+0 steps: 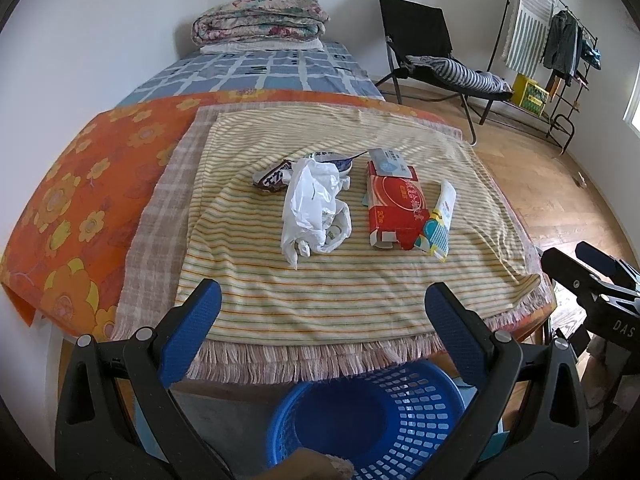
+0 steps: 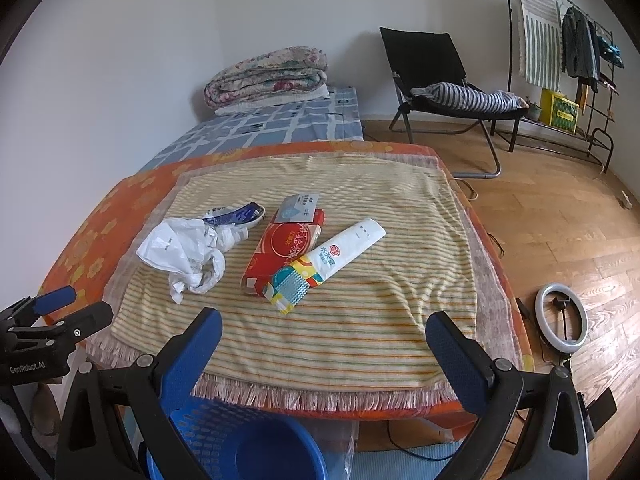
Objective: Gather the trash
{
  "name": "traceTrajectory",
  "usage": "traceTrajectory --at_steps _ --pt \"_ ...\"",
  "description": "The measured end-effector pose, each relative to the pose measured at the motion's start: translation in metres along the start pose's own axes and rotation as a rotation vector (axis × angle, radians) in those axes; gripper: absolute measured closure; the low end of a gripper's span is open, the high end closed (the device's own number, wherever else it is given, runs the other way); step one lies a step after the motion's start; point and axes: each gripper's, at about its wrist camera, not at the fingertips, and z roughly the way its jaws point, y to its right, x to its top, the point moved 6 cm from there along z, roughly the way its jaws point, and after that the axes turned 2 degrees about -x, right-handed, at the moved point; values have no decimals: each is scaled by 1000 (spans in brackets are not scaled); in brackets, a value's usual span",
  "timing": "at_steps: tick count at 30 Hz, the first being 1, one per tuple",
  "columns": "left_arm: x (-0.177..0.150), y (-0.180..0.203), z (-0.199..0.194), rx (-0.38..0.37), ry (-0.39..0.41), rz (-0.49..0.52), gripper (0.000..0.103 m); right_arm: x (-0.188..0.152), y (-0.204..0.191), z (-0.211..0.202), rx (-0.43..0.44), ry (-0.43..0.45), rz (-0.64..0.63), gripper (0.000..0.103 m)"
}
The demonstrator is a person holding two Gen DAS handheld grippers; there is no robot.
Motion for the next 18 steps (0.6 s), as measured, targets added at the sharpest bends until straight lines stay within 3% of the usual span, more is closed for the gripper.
traceTrajectory --at_steps 18 --pt "-6 -3 7 -17 -39 -5 0 -6 8 10 -17 -39 5 0"
